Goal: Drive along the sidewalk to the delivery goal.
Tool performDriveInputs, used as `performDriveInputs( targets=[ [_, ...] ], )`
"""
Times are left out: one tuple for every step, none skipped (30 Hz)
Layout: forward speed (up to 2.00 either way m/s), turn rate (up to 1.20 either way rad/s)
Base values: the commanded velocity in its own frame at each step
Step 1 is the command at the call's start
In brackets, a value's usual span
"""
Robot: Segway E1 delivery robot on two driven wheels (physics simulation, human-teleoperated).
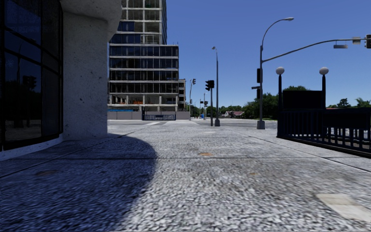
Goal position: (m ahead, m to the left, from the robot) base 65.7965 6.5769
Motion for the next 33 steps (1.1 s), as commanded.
performDriveInputs(
  targets=[
    [2.00,0.00],
    [2.00,0.00],
    [2.00,0.00],
    [2.00,0.00],
    [2.00,0.00],
    [2.00,0.00],
    [2.00,0.00],
    [2.00,0.00],
    [2.00,0.00],
    [2.00,0.00],
    [2.00,0.00],
    [2.00,0.00],
    [2.00,0.00],
    [2.00,0.00],
    [2.00,0.00],
    [2.00,0.00],
    [2.00,0.00],
    [2.00,0.00],
    [2.00,0.00],
    [2.00,0.00],
    [2.00,0.00],
    [2.00,0.00],
    [2.00,0.00],
    [2.00,0.00],
    [2.00,0.00],
    [2.00,0.00],
    [2.00,0.00],
    [2.00,0.00],
    [2.00,0.00],
    [2.00,0.00],
    [2.00,0.00],
    [2.00,0.00],
    [2.00,0.00]
  ],
)
